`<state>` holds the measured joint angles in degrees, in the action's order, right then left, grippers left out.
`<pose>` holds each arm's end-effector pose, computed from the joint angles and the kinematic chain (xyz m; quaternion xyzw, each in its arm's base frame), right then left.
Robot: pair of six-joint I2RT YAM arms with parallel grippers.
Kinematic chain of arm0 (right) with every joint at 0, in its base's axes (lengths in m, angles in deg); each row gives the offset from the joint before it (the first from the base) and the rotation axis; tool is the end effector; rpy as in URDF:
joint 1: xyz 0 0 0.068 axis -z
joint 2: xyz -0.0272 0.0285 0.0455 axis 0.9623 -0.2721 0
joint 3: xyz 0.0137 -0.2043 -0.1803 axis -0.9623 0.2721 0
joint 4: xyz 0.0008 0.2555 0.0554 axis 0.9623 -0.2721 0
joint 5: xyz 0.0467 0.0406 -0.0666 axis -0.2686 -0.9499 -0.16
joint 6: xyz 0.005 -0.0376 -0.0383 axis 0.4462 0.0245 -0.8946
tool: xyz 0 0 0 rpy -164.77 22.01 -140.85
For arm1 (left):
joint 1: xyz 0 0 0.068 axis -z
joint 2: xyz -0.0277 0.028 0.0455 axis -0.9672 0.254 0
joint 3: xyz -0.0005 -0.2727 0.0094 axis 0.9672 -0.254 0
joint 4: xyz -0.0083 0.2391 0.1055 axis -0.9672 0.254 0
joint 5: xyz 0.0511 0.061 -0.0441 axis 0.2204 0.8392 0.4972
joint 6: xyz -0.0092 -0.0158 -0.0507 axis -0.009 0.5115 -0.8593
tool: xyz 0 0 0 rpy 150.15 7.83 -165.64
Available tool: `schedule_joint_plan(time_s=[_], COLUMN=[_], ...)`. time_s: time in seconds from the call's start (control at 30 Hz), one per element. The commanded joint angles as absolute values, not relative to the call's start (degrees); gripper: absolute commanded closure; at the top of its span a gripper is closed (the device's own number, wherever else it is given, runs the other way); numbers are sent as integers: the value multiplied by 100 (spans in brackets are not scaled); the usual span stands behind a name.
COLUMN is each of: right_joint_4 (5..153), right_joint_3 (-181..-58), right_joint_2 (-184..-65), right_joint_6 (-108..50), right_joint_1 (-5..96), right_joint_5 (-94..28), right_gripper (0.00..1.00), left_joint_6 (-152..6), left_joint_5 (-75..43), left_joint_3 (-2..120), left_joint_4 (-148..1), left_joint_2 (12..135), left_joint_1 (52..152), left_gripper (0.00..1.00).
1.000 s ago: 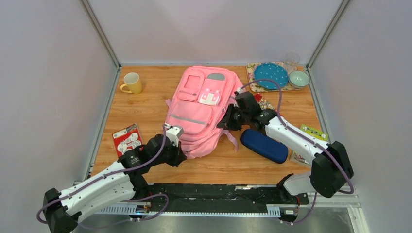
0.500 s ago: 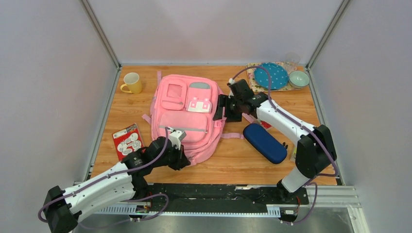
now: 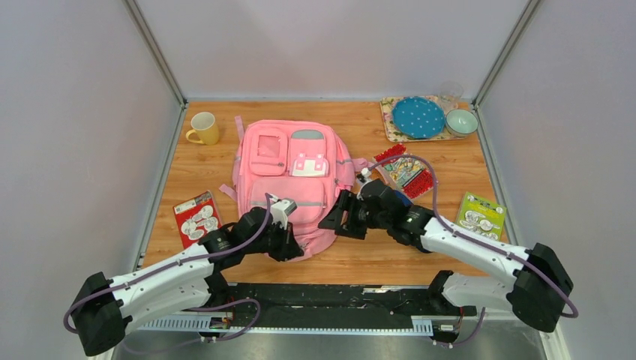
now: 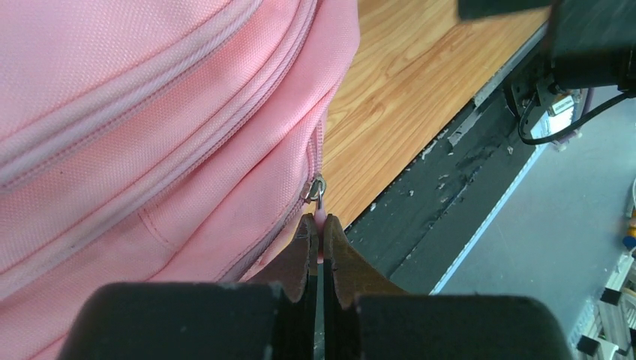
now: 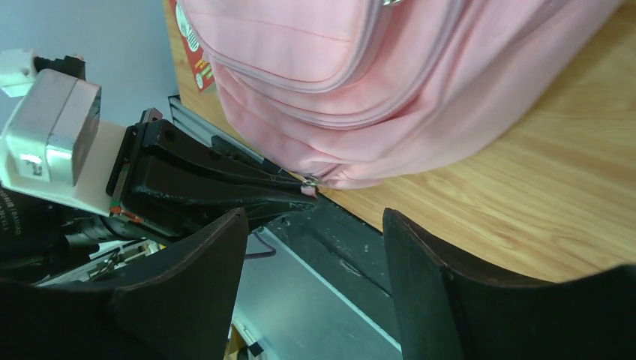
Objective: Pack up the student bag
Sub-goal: Unzip the student bag at the center of the board.
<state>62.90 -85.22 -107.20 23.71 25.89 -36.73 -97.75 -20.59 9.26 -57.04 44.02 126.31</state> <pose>0.1524 0.1820 0.2405 0.0463 0.9009 0.3953 0.1728 0.1015 -0.1379 0.1929 0.1585 0.8801 -0.3738 0.2460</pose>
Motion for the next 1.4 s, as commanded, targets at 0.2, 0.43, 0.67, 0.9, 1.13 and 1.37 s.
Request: schedule_joint_plan(time_s=[0.2, 0.43, 0.67, 0.9, 1.13, 1.37], right_joint_4=[7884, 7823, 7462, 7638, 7673, 7349], right_joint_3=[-8545, -8431, -8114, -8086, -8658, -8720], right_joint_2=[-11961, -11971, -11400, -11460, -12076, -11682], right_joint_6=[3774, 4011, 4301, 4364, 4065, 3601], right_joint_1=[2016, 1972, 1735, 1708, 1822, 2190], right_joint_5=[-3256, -2984, -2509, -2211, -2272, -1982], right_gripper=[31, 34, 34, 36, 53, 100], left_joint_6=[-9479, -9479, -9470, -9453, -9181, -8961], left_joint_5=[-2625, -2546, -2432, -2633, -2845, -2582], left_joint_3=[1504, 1460, 1495, 1512, 1635, 1688], left_joint_4=[-6069, -6095, -6025, -6130, -5972, -5254], left_joint_2=[4533, 4436, 4437, 4463, 4454, 4340], left_joint_1=[12661, 12661, 12670, 12661, 12661, 12661], left_gripper=[100, 100, 100, 100, 100, 100])
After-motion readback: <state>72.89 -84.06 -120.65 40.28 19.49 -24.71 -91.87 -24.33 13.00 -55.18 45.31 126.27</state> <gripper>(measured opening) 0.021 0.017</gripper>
